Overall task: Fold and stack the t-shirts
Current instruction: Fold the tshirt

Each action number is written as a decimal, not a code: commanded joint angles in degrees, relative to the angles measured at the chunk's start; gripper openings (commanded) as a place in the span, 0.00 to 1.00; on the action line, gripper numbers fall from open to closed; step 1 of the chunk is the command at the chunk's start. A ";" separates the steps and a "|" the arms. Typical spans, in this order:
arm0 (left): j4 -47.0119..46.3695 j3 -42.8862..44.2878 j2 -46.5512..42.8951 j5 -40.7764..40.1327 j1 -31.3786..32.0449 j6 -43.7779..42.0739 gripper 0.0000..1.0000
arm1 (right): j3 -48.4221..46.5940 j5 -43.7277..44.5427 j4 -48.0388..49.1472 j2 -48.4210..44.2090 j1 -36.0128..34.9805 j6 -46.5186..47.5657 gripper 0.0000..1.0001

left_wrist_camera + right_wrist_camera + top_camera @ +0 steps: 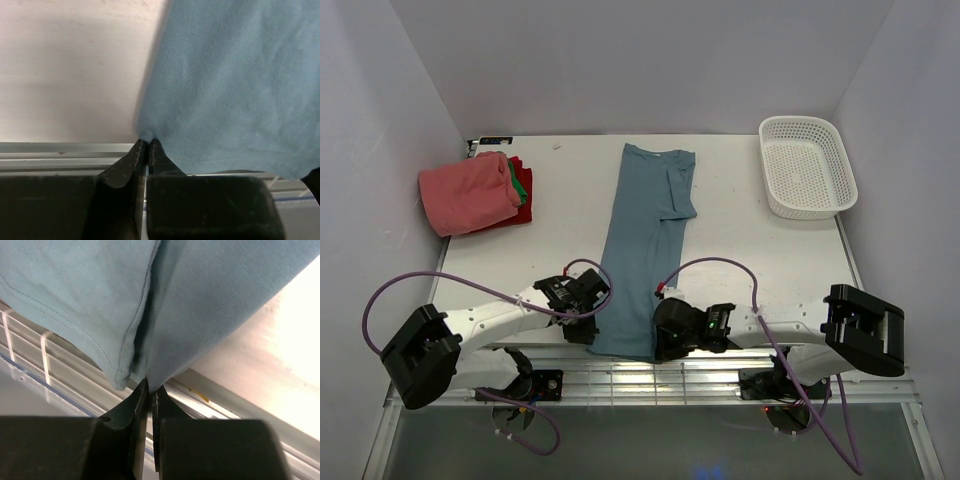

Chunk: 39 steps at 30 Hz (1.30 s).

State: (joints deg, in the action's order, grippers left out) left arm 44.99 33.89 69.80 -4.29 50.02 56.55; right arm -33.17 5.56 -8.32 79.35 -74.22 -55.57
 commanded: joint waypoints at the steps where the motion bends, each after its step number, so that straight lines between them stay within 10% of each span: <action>1: -1.84 -1.63 -2.03 6.47 0.52 -0.66 0.08 | 0.03 0.94 -4.42 -2.01 -1.72 -1.29 0.08; 12: -4.30 1.16 -2.83 11.94 7.28 2.51 0.07 | -7.26 3.74 -18.83 -6.39 -5.94 -2.52 0.08; 21: -2.89 13.65 1.38 -0.79 7.37 -0.30 0.07 | -11.57 16.75 -27.28 -15.54 -4.63 -4.81 0.08; 39: -13.34 22.00 10.61 -9.16 -4.66 -10.93 0.09 | -14.90 17.65 -15.51 -7.82 19.44 16.53 0.08</action>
State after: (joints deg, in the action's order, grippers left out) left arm 36.71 53.10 79.83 -12.23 47.72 49.45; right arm -44.56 22.50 -28.97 69.28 -58.17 -46.04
